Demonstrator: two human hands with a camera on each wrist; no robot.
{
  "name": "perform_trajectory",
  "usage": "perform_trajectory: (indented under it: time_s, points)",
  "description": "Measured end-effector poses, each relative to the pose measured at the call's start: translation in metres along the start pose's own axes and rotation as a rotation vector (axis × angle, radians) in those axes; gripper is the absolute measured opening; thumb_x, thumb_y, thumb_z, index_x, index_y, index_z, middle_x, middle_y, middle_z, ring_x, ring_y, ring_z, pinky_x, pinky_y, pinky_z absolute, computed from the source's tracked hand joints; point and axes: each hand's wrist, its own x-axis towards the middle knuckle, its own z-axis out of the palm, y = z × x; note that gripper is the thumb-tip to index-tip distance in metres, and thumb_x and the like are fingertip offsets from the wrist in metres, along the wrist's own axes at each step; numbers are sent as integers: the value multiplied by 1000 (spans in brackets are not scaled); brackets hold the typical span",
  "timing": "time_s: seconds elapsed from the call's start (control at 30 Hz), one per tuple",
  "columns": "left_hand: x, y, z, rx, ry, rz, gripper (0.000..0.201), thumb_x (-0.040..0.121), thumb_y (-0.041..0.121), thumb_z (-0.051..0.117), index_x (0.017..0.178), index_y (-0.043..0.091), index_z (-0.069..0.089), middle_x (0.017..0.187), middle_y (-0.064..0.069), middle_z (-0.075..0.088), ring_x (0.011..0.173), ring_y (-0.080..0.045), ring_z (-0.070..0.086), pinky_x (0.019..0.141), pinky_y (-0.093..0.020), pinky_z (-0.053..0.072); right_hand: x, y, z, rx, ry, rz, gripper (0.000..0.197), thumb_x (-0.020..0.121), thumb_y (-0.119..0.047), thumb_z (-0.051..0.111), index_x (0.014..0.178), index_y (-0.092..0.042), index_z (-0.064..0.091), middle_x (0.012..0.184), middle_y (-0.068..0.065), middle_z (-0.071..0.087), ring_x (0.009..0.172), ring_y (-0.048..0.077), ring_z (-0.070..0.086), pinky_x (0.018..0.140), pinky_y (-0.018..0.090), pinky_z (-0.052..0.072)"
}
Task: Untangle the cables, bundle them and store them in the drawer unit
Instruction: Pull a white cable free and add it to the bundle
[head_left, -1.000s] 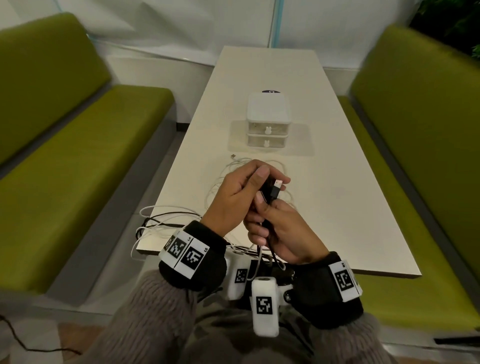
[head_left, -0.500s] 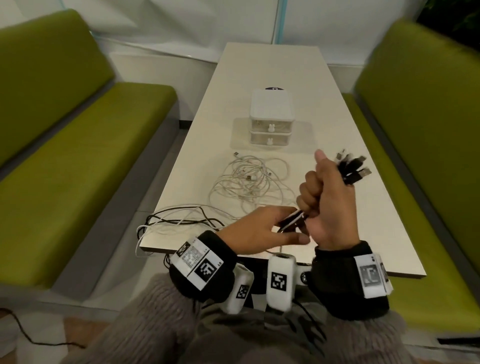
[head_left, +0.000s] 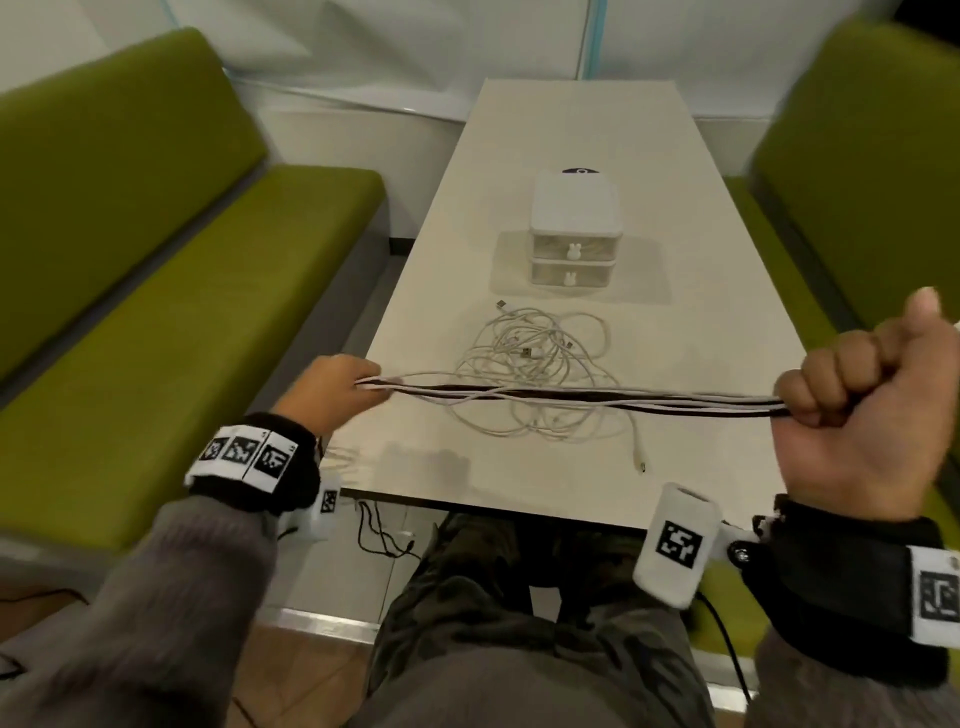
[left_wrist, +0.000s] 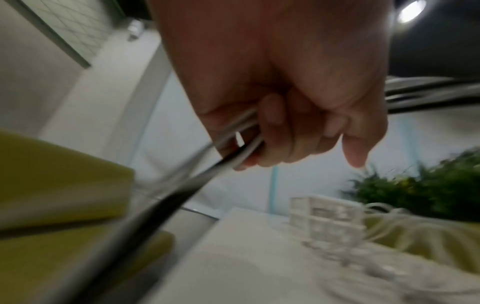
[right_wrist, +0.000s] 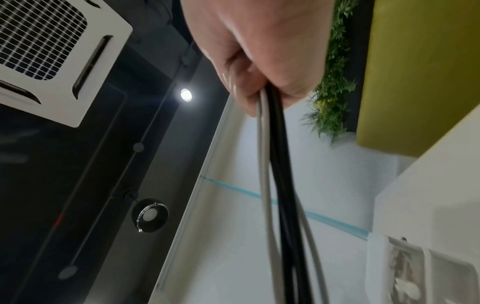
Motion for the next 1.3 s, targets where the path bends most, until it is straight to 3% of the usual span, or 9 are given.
perform_trajectory:
  time_s: [0.1, 0.27, 0.4, 0.5, 0.67, 0.87, 0.97, 1.1, 1.3]
  points:
    - [4, -43, -28, 29, 94, -141, 33, 87, 22, 63, 61, 2, 56, 53, -7, 42, 56, -21, 39, 49, -30, 25, 13, -13, -20, 73, -26, -33, 46, 103, -25, 29, 61, -22, 9, 42, -6, 16, 33, 4, 15, 31, 15, 23]
    - [12, -66, -58, 34, 313, -215, 40, 88, 27, 62, 63, -3, 57, 55, -19, 45, 55, -25, 39, 50, -31, 28, 2, 2, -9, -19, 71, 13, 49, 99, -35, 41, 59, -23, 15, 45, -4, 13, 40, 9, 8, 36, 20, 16]
    - [22, -87, -33, 72, -12, -249, 18, 80, 14, 70, 73, 16, 54, 80, -16, 60, 78, -27, 55, 63, -30, 40, 1, 21, -7, -39, 96, 106, 51, 98, -36, 43, 55, -24, 18, 45, -5, 14, 42, 11, 7, 36, 22, 13]
    - [29, -87, -16, 139, -178, -220, 32, 73, 12, 77, 95, 24, 57, 111, -9, 61, 106, -28, 54, 93, -40, 43, 0, 36, -9, -69, 136, 151, 53, 98, -38, 44, 54, -24, 19, 45, -6, 15, 43, 12, 9, 38, 23, 14]
    - [45, -23, -19, 77, -131, 17, 38, 82, 12, 67, 112, 32, 53, 122, -2, 56, 113, -20, 51, 96, -36, 41, 1, 49, -14, -113, 220, 188, 53, 96, -46, 45, 54, -24, 21, 45, -7, 16, 40, 12, 12, 40, 20, 19]
    - [56, 108, -15, -3, -16, 457, 23, 89, 17, 59, 112, 18, 60, 111, 5, 60, 104, -8, 53, 85, -14, 33, 3, 53, -16, -136, 214, 184, 54, 96, -48, 46, 54, -22, 23, 47, -5, 17, 42, 13, 11, 41, 25, 11]
    - [62, 159, 10, -90, -90, 581, 17, 90, 17, 58, 107, 17, 63, 106, 7, 60, 97, -4, 52, 79, -7, 33, 1, 55, -15, -131, 214, 193, 53, 96, -46, 47, 54, -22, 24, 47, -5, 17, 43, 12, 11, 42, 26, 9]
    - [74, 210, 57, 7, -280, 704, 15, 90, 10, 55, 99, 12, 67, 101, -1, 64, 93, -12, 56, 81, -18, 38, 1, 56, -18, -118, 223, 199, 52, 96, -43, 48, 55, -22, 25, 46, -6, 18, 41, 11, 12, 40, 23, 10]
    - [82, 225, 119, 272, -527, 631, 25, 82, -2, 56, 104, 9, 62, 107, -3, 57, 83, -11, 44, 71, -18, 30, 6, 52, -24, -124, 254, 216, 51, 96, -42, 49, 56, -22, 24, 46, -7, 17, 40, 10, 13, 37, 20, 14]
